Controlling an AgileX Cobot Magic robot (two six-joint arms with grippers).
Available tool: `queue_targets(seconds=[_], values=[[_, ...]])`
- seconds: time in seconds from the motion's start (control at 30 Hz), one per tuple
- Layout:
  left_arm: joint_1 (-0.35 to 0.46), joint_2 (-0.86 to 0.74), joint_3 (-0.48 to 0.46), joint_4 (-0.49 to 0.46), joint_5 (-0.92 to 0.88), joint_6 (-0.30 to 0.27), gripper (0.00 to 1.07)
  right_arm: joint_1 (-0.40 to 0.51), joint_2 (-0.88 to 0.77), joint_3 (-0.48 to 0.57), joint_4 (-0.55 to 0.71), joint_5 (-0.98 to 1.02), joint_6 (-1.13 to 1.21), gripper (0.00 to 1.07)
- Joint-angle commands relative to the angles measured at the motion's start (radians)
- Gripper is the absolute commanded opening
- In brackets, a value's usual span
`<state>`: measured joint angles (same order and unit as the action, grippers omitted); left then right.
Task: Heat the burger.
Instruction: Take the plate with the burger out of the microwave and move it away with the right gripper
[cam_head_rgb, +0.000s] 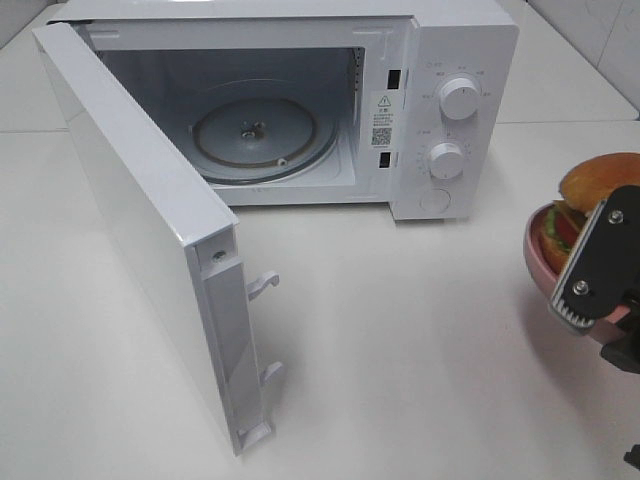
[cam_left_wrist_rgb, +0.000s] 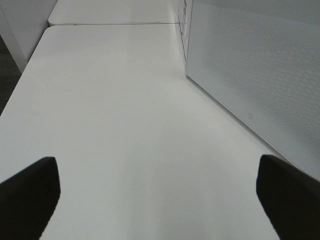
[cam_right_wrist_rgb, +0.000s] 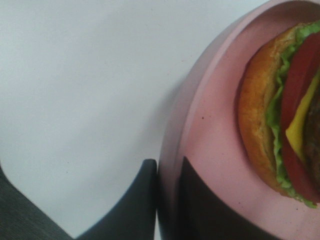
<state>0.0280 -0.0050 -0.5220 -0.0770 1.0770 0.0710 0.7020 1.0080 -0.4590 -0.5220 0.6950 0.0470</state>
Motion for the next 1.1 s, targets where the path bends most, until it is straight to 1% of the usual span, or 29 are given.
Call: queue_targets(seconds=[0.03,0.1,0.33,0.5,0.7,0.73,0.83,0.87,0.9,0.93,1.0,1.03,1.07,1.1], values=[[0.002,-0.003,0.004,0.002,-0.006,-0.005,1.00,-0.004,-0.010,-0.007,-0.064,0.010,0.094,0.00],[0.002,-0.003,0.004,0.002,-0.006,-0.005,1.00,-0.004,-0.010,-0.007,-0.080,0.036,0.147,0.00],[0.002,-0.003,0.004,0.002,-0.006,-0.005,1.00,-0.004,-0.010,-0.007,-0.084,0.089,0.204,0.00],[0.002,-0.003,0.004,0.002,-0.006,-0.005,1.00,-0.004,-0.010,-0.007,-0.086,0.106,0.314,0.00],[0.002,-0.003,0.004,0.002,-0.006,-0.005,1.00,-0.004,0.007,-0.007,-0.176,0.107,0.461,0.00],[0.002,-0.003,0.004,0.002,-0.006,-0.005,1.00,-0.004,0.037,-0.007,-0.208,0.112,0.502,0.00],[0.002,-0.003,0.004,0.002,-0.006,-0.005,1.00,-0.004,0.071,-0.007,-0.234,0.114,0.534,0.00],[0.002,-0.003,0.004,0.002,-0.006,-0.005,1.00,-0.004,0.121,-0.007,-0.262,0.120,0.576,0.00],[0.002,-0.003,0.004,0.002,-0.006,-0.005,1.00,-0.004,0.121,-0.007,-0.262,0.120,0.576,0.00],[0.002,-0.003,0.004,0.002,-0.006,-0.005,1.00,-0.004,0.170,-0.008,-0.286,0.125,0.622,0.00],[0.002,-0.003,0.004,0.002,-0.006,-0.005,1.00,-0.004,0.197,-0.008,-0.296,0.125,0.650,0.00],[0.002,-0.003,0.004,0.002,-0.006,-0.005,1.00,-0.004,0.249,-0.010,-0.311,0.122,0.703,0.00],[0.002,-0.003,0.004,0.002,-0.006,-0.005,1.00,-0.004,0.249,-0.010,-0.311,0.122,0.703,0.00],[0.002,-0.003,0.004,0.002,-0.006,-0.005,1.00,-0.004,0.297,-0.020,-0.316,0.122,0.755,0.00]])
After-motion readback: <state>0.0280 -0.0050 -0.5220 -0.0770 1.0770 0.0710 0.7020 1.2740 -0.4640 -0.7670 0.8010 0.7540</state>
